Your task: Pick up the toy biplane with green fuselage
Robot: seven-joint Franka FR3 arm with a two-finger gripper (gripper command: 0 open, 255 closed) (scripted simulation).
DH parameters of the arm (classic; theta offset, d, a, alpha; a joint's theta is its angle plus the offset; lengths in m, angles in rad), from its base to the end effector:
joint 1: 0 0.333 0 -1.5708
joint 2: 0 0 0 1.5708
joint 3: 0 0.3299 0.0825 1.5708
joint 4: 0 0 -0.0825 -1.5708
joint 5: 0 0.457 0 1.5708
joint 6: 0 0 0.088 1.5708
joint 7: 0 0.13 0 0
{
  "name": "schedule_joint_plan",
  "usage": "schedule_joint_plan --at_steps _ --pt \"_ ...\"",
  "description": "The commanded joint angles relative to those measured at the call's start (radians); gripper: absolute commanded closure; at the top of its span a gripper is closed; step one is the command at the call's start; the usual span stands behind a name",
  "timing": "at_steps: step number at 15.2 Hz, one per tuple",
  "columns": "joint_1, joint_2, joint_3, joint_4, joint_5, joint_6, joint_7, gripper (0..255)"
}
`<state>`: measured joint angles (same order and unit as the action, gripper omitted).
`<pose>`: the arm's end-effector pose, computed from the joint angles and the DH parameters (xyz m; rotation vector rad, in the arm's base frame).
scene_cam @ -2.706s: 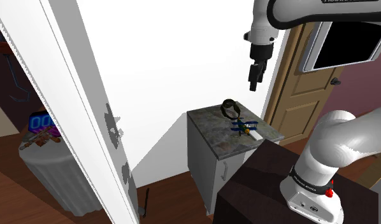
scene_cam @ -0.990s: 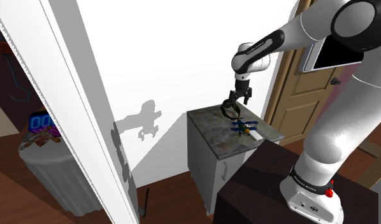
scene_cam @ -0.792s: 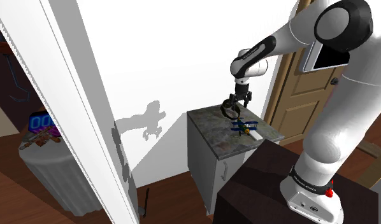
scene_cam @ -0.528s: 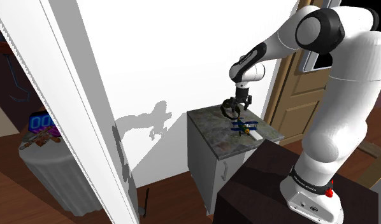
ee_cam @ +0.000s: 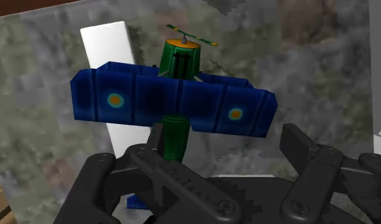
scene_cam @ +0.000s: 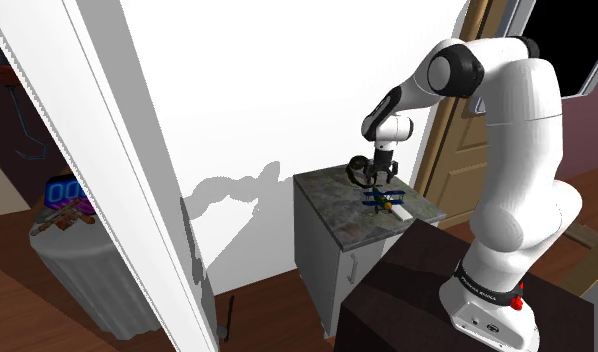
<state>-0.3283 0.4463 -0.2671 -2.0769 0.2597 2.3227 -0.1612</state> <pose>0.5087 -0.3425 0.1350 -2.8758 0.9121 0.2134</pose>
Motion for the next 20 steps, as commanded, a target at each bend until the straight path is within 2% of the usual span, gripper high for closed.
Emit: schedule_joint_plan --at_steps 1,5,15,16,20 --pt "-0.031 0.080 0.004 0.063 0.035 0.004 -0.006 0" --pt "-0.094 0.218 0.014 0.173 0.092 0.011 -0.008 0" --pt "-0.114 0.311 0.039 0.208 0.120 0.067 -0.027 0" --pt "-0.113 0.311 0.039 0.209 0.119 0.066 -0.026 255" --pt "-0.114 0.311 0.039 0.209 0.120 0.067 -0.026 255"
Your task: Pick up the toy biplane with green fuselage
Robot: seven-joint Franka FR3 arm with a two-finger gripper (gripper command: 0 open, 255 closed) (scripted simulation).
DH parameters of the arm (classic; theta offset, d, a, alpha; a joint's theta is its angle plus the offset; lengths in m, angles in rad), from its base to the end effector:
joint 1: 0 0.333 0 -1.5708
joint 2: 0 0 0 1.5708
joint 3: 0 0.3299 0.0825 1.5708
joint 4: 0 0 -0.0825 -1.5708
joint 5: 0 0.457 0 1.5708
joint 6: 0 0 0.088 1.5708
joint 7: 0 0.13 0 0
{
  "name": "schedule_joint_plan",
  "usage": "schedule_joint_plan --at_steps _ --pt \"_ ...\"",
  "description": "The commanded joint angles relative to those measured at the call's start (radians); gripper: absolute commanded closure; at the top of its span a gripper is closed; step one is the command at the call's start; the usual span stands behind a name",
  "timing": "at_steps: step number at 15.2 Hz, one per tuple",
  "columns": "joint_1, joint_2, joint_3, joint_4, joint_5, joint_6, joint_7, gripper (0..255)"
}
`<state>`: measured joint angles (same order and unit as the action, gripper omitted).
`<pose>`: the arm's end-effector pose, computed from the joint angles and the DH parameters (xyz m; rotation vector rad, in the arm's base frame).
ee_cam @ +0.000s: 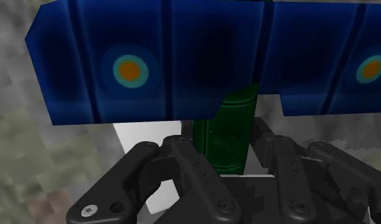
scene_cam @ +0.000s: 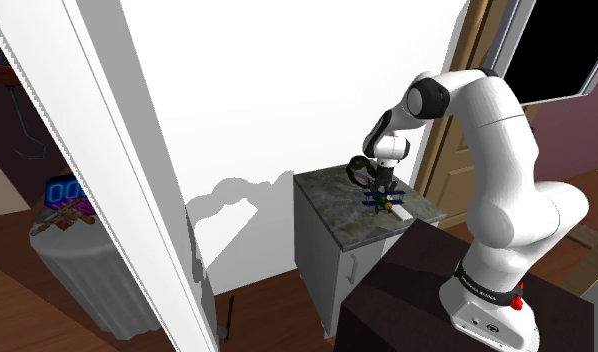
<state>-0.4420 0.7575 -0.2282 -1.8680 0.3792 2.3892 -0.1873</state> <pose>0.5062 -0.4012 0.0239 -2.7864 1.0860 0.2273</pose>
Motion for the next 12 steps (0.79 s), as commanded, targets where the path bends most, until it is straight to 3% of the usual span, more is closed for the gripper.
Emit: schedule_joint_plan --at_steps 1,12 --pt "0.000 0.000 0.000 0.000 0.000 0.000 0.000 255" --pt "0.016 -0.081 -0.022 -0.030 -0.024 -0.051 0.017 255"
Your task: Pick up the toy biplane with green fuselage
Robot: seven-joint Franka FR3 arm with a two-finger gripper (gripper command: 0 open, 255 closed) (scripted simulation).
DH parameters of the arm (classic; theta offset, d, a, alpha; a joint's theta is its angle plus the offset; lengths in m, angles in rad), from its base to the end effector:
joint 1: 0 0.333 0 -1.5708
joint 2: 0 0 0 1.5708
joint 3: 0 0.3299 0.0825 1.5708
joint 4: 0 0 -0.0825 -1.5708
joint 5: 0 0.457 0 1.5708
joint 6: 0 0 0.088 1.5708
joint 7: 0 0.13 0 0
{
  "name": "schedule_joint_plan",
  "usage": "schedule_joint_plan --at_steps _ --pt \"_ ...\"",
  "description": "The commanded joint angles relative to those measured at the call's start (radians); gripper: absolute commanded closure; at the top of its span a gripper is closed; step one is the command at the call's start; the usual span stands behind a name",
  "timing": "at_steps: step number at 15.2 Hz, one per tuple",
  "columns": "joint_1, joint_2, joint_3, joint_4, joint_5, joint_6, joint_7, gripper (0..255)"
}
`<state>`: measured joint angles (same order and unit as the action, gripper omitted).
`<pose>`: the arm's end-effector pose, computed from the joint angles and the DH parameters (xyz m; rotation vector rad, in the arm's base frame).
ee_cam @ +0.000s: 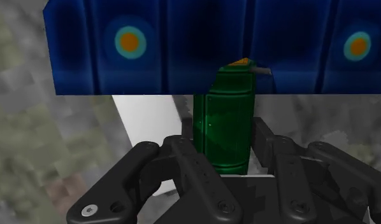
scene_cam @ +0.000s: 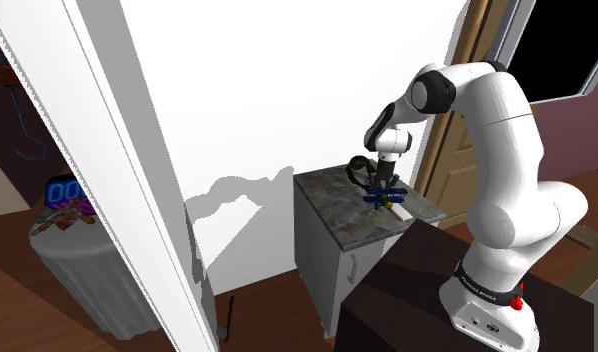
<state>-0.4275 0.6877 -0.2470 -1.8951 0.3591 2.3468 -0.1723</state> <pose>0.5075 -0.4018 0.0573 -2.7864 1.0857 0.2278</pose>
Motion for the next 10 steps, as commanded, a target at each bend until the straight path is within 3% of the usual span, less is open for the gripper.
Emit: schedule_joint_plan --at_steps 1,10 --pt "0.004 -0.023 -0.007 -0.006 -0.008 -0.016 0.005 255" --pt "0.019 -0.101 -0.028 -0.023 -0.036 -0.075 0.026 255"
